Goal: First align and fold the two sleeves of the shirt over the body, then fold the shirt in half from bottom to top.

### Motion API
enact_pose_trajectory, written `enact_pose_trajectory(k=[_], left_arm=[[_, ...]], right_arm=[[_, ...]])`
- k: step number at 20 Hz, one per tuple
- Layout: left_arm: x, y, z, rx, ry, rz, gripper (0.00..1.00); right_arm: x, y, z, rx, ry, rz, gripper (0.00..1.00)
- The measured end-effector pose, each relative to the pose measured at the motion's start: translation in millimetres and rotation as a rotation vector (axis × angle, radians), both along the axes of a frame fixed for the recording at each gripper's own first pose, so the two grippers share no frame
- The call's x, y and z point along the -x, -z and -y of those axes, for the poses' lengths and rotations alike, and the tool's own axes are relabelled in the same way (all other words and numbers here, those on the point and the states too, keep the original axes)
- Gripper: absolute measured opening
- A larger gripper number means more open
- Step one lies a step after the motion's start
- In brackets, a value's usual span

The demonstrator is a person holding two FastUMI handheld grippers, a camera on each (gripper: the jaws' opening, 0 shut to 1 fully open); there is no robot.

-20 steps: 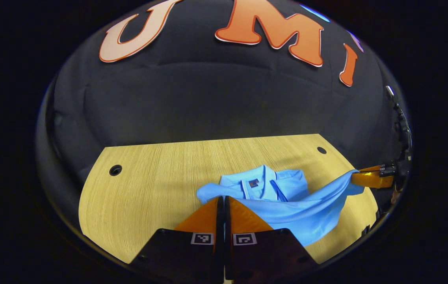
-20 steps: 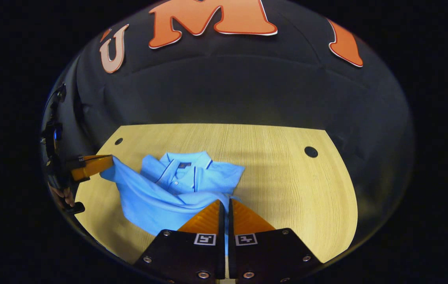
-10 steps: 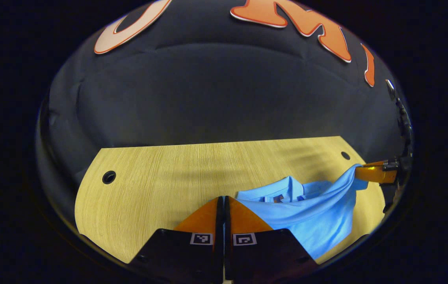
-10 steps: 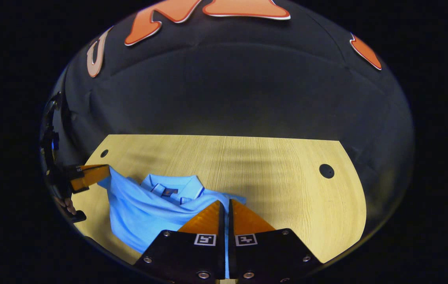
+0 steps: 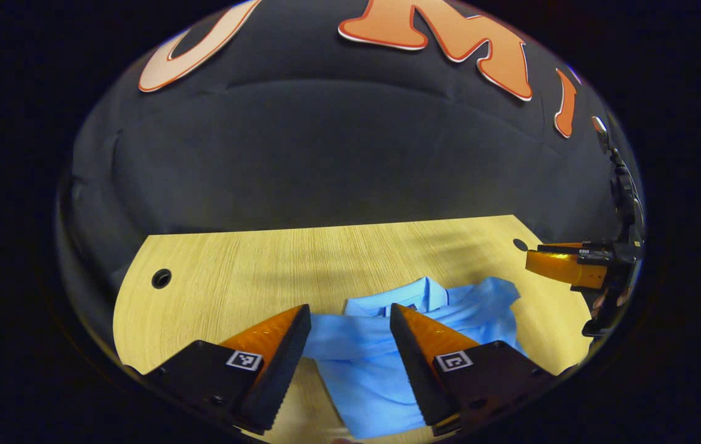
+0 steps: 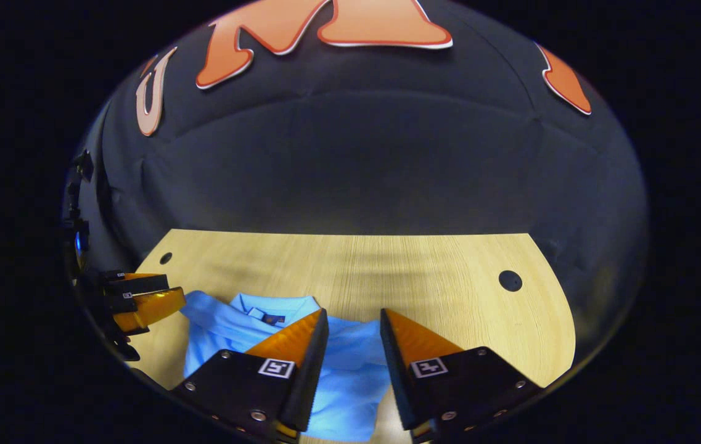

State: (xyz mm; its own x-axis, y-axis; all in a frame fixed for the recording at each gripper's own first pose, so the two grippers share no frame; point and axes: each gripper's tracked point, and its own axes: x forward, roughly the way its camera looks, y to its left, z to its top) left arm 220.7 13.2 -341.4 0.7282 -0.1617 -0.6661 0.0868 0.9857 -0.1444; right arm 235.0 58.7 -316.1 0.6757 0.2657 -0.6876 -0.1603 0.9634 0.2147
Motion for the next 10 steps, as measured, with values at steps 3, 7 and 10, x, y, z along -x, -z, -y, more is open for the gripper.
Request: enact_pose_trajectory(k=[3, 7, 10], left_arm=[[25.9, -26.7, -0.4, -0.018, -0.026, 0.031, 0.99], [64.5, -68.0, 0.4, -0.069, -0.055, 0.099, 1.00], [93.8, -105.7, 6.5, -0.095, -0.065, 0.184, 0.99]], right_arm=[[21.6, -28.1, 10.6, -0.013, -0.005, 0.049, 0.80], [60.0, -73.6, 31.0, -0.005, -0.006, 0.135, 0.94], [96.3, -108.3, 43.9, 0.002, -0.019, 0.200, 0.94]])
